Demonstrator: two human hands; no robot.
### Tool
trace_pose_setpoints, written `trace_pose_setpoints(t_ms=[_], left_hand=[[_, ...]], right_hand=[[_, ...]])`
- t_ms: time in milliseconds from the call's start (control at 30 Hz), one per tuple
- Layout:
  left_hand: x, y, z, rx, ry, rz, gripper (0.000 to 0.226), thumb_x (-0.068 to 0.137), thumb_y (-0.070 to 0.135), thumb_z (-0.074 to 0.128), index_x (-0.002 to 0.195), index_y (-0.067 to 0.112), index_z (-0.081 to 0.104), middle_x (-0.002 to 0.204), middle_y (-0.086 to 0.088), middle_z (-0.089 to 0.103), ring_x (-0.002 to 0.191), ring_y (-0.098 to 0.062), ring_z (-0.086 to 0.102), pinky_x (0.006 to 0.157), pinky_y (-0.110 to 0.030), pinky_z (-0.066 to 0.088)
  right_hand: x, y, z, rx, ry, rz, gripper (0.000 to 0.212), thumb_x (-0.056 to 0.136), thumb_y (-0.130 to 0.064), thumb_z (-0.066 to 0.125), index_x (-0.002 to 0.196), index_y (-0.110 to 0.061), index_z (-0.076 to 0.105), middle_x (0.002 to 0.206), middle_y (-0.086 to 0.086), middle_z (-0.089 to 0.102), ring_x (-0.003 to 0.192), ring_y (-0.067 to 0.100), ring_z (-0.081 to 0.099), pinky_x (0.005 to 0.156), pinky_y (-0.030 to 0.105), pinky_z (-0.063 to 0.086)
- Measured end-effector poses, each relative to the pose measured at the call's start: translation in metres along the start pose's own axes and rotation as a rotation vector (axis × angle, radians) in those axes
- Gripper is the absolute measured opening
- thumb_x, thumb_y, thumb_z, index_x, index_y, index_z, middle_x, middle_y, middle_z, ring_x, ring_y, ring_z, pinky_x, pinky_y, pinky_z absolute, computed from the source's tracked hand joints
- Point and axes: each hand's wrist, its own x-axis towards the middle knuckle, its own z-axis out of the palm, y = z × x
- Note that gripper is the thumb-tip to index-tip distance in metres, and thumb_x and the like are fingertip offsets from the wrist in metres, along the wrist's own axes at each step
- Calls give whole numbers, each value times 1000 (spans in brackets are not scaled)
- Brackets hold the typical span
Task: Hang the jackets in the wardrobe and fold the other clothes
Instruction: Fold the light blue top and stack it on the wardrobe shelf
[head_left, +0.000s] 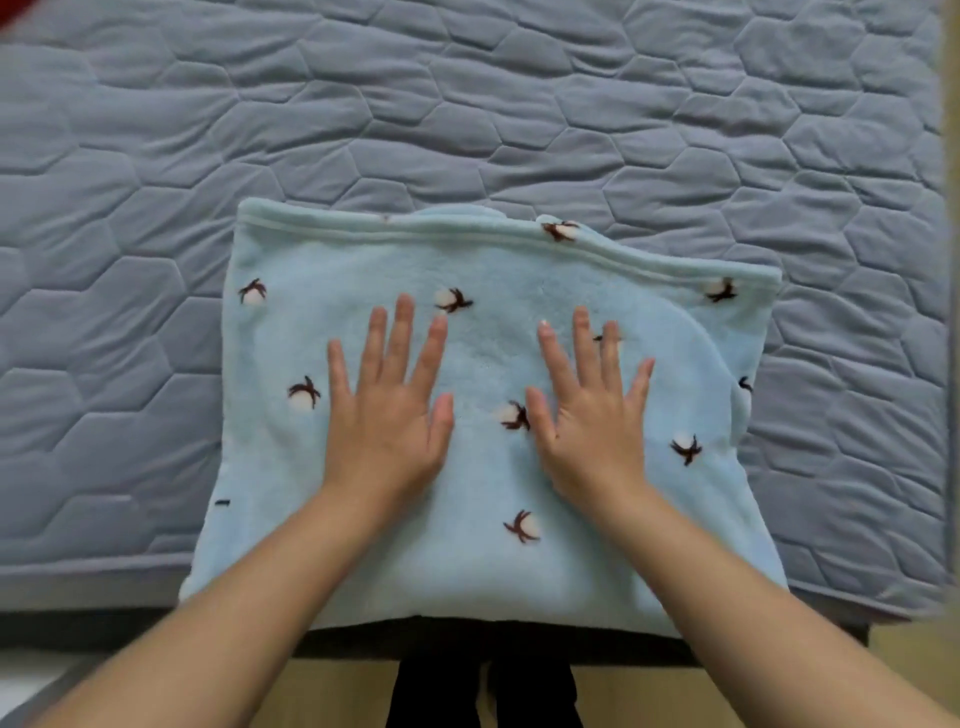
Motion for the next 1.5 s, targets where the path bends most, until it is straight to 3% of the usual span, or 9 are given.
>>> trace_pose_setpoints(t_ms=[367,833,1000,1133,1200,1267,1333,1400,1500], left_hand=[[-62,-45,63,226,-29,76,67,87,38,35,152,27,21,160,-5,11,147,-25,11,116,-55,0],[-147,-70,-12,203,-306,-516,65,96,26,38,153,9,10,160,-10,-1,148,-28,1,116,-55,7],[-152,18,-19,-2,-204,-228,71,93,29,40,153,18,2,160,-8,-8,148,-28,-4,116,-52,7],[-162,53,-4,44,-450,24,71,94,27,42,152,34,2,161,-2,-10,148,-22,-2,114,-50,13],[-165,50,-8,26,-415,-65,62,89,21,51,146,31,29,156,-7,22,141,-26,26,103,-44,32],[-167,53,-18,-85,-303,-243,25,84,21,58,109,21,61,113,-6,57,98,-27,56,70,-32,39],[-166,59,-24,-340,-380,-621,10,87,29,54,86,20,59,90,0,60,73,-18,52,58,-28,33],[-164,71,-23,-806,-518,-1069,19,89,36,55,96,19,59,102,-2,64,83,-17,56,63,-27,42],[-155,89,-8,-1620,-352,-1553,50,87,37,65,128,14,47,122,-7,59,103,-24,60,75,-37,52]], right_hand=[[-56,56,52,-236,-26,-112,58,95,-47,23,151,-32,17,161,0,12,148,23,8,117,53,-2],[-118,105,-19,-200,-374,541,68,100,-49,19,153,-16,-5,162,7,-6,148,26,-5,116,59,5],[-136,38,-30,-124,-301,39,67,99,-39,31,152,-29,-7,160,1,-18,148,25,-13,116,53,0],[-152,9,-19,-133,-567,-211,59,100,-29,32,151,-41,4,161,-8,-2,149,24,-1,115,53,19],[-145,16,-29,-118,-540,-92,49,99,-26,35,147,-32,28,158,-5,21,142,24,24,103,44,39],[-126,17,-44,-108,-480,-50,36,99,-25,37,131,-20,51,140,1,46,118,24,49,87,38,48],[-94,10,-59,-119,-452,-63,32,99,-25,37,122,-14,57,126,6,53,107,26,52,86,41,47],[-54,-1,-69,-97,-414,-75,37,97,-21,43,132,-12,50,134,8,47,118,28,46,94,43,43],[16,-20,-77,5,-363,-85,61,91,-19,52,147,-17,28,149,7,31,134,27,33,106,44,36]])
